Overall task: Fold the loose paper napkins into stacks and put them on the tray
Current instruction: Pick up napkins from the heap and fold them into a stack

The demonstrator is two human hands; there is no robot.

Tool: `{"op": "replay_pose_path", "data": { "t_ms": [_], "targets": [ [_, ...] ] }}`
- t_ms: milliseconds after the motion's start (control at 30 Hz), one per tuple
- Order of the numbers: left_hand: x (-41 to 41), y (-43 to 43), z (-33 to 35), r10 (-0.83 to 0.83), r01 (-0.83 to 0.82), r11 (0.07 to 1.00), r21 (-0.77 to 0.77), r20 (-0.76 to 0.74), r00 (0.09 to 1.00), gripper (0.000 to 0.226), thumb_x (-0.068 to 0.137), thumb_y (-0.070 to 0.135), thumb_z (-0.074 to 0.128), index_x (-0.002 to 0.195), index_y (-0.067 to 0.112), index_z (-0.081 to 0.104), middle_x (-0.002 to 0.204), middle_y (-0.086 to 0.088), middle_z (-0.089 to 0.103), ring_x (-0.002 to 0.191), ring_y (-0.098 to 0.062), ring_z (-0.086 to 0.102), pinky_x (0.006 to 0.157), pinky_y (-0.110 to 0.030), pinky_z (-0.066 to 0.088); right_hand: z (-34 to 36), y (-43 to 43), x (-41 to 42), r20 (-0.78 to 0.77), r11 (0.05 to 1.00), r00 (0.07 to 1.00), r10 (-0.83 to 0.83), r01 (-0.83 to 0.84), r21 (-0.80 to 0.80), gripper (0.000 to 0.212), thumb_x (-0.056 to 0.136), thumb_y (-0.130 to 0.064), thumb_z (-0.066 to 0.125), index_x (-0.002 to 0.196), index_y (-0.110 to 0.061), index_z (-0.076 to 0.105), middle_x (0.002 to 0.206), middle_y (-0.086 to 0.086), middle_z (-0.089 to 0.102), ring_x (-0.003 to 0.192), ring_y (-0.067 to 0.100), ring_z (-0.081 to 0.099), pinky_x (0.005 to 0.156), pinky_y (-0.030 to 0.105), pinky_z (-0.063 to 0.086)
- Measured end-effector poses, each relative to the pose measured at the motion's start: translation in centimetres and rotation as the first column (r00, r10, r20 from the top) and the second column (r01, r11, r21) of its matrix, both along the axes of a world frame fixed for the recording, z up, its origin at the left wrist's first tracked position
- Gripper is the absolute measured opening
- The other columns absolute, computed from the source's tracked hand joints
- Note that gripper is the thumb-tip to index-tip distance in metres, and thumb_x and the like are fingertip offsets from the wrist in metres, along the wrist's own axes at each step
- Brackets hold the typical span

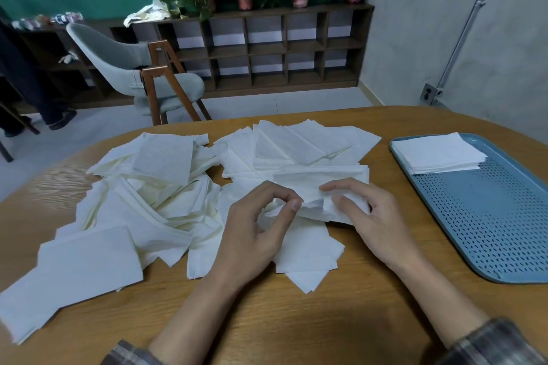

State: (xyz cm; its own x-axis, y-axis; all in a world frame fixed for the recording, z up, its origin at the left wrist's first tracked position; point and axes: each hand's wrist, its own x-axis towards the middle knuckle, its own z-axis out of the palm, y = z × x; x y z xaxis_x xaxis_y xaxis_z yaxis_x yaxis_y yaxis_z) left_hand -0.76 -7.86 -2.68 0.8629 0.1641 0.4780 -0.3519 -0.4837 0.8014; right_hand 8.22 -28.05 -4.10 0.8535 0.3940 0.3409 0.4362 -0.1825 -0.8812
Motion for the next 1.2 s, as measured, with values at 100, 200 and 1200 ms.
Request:
{"op": "replay_pose_path", "data": {
  "t_ms": [100, 200, 1200],
  "targets": [
    [-0.1, -0.2, 0.0, -0.011, 0.012, 0.999, -0.051, 0.022, 1.0, 0.009, 0.1, 0.017, 0.069, 0.094, 0.018, 0.075, 0.092, 0.009, 0.073, 0.097, -0.018, 0.069, 0.089, -0.021, 0.048, 0.1, 0.2, -0.2, 0.012, 0.998, 1.0, 0.025, -0.024, -0.056, 0.024, 0.101, -0.01, 0.067, 0.105, -0.03, 0.08, 0.11, -0.028, 0.075, 0.114, -0.005, 0.063, 0.092, 0.007, 0.04],
    [-0.2, -0.2, -0.1, 0.02, -0.016, 0.999, -0.044, 0.084, 0.996, 0.009, 0.102, 0.018, 0.067, 0.095, 0.017, 0.072, 0.092, 0.011, 0.072, 0.096, -0.018, 0.069, 0.086, -0.023, 0.049, -0.1, 0.2, 0.0, -0.002, 0.996, 1.0, 0.006, -0.006, -0.09, 0.028, 0.1, -0.009, 0.066, 0.105, -0.033, 0.079, 0.11, -0.03, 0.074, 0.115, -0.006, 0.062, 0.094, 0.007, 0.039],
    [0.2, 0.6, -0.2, -0.077, 0.034, 0.988, -0.153, -0.287, 0.955, 0.02, 0.09, 0.024, 0.084, 0.106, 0.029, 0.073, 0.096, 0.011, 0.078, 0.09, -0.011, 0.074, 0.076, -0.034, 0.06, 0.4, -0.1, 0.0, -0.173, 0.938, 0.983, 0.052, 0.012, 0.347, 0.023, 0.089, -0.039, 0.082, 0.094, -0.016, 0.079, 0.106, 0.007, 0.079, 0.109, 0.026, 0.072, 0.103, 0.045, 0.051]
  ]
}}
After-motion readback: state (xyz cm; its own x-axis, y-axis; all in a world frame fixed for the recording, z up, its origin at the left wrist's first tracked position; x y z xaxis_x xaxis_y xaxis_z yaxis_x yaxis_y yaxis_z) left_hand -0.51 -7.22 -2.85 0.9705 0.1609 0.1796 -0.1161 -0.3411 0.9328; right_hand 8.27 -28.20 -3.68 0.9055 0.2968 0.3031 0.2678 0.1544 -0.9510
